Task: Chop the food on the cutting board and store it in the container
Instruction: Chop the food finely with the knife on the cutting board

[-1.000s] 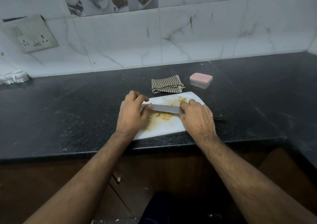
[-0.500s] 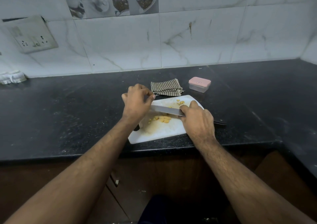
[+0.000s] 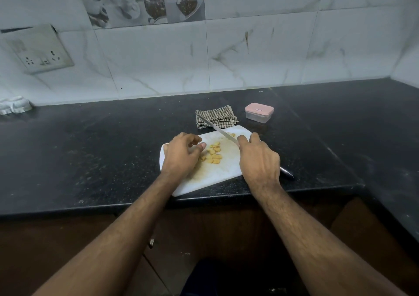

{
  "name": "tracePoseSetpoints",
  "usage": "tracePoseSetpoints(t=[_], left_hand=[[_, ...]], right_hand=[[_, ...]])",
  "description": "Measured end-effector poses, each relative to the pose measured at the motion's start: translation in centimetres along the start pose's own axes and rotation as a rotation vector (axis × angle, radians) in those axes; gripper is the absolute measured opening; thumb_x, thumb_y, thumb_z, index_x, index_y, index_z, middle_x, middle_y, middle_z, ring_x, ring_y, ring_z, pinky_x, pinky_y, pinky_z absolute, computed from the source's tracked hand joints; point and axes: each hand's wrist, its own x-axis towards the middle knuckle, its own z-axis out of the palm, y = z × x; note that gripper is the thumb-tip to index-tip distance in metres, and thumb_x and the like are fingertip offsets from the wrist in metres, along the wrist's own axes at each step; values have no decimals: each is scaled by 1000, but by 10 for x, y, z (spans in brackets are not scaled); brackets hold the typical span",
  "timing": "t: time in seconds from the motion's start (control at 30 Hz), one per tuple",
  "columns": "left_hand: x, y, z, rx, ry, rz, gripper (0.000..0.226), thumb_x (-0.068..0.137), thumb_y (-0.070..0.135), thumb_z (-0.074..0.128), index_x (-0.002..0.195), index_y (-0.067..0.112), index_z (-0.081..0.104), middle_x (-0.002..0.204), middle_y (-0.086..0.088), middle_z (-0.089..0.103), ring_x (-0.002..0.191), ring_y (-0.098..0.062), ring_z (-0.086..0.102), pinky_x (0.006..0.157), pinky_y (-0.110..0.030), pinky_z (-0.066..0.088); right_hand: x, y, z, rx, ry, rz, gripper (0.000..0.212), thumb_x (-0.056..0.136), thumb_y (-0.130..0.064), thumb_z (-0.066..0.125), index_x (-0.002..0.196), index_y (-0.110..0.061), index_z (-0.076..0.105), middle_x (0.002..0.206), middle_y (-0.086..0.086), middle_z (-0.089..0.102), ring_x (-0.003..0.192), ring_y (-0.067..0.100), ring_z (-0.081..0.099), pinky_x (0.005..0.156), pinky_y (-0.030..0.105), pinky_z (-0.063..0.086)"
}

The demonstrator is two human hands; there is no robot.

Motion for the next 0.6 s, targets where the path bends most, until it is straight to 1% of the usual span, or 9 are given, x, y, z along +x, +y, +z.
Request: tracePoseSetpoints(t=[0.07, 0.13, 0.2, 0.27, 0.33, 0.4, 0.5, 0.6], left_hand=[[1, -2, 1, 5, 1, 12, 23, 99, 38, 64, 114, 23, 72, 108, 10, 63, 103, -12, 62, 101, -51, 46], [3, -4, 1, 25, 21, 25, 24, 100, 35, 62, 118, 21, 69, 112, 8, 62, 105, -14, 62, 102, -51, 45], [5, -3, 2, 61, 55, 54, 21, 100, 32, 61, 118, 21, 65, 115, 6, 59, 109, -16, 59, 103, -45, 41], [5, -3, 3, 103, 104, 75, 20, 100, 31, 62, 117, 21, 61, 117, 4, 57, 111, -17, 56, 100, -39, 37], [4, -3, 3, 120, 146, 85, 23, 99, 30, 63, 119, 20, 59, 119, 2, 55, 112, -18, 54, 97, -36, 35], [2, -3, 3, 148, 159, 96, 29, 99, 31, 64, 124, 18, 59, 123, 0, 54, 115, -19, 51, 98, -36, 34], [3, -1, 5, 220, 121, 109, 40, 100, 38, 62, 133, 17, 57, 130, -3, 50, 120, -21, 46, 101, -40, 34], [3, -1, 6, 261, 103, 108, 42, 103, 43, 54, 135, 17, 56, 132, -4, 50, 122, -23, 45, 102, -43, 33]], right_hand=[[-1, 0, -3, -38, 7, -14, 22, 103, -21, 50, 121, -27, 59, 96, 0, 48, 68, 12, 42, 47, 29, 34], [-2, 0, -3, -74, 15, -44, 19, 100, -21, 54, 114, -28, 65, 90, -2, 43, 67, 13, 43, 51, 30, 32], [-2, 0, -2, -71, 28, -75, 18, 97, -22, 59, 110, -28, 70, 88, -2, 50, 70, 15, 51, 60, 32, 35], [-1, 0, 0, -60, 43, -100, 17, 96, -24, 62, 108, -29, 73, 89, -3, 55, 74, 17, 56, 70, 36, 38], [0, -1, 0, -53, 49, -120, 17, 96, -24, 62, 109, -29, 73, 90, -3, 56, 78, 18, 57, 76, 37, 39], [1, -1, -1, -52, 50, -140, 18, 97, -25, 61, 112, -28, 70, 94, -3, 57, 84, 18, 58, 79, 38, 40], [0, -1, -3, -53, 71, -158, 22, 98, -23, 60, 118, -26, 67, 99, -2, 59, 90, 19, 59, 83, 39, 40], [-1, -1, -6, -35, 71, -196, 28, 100, -24, 58, 127, -26, 62, 108, -1, 60, 98, 18, 57, 87, 39, 39]])
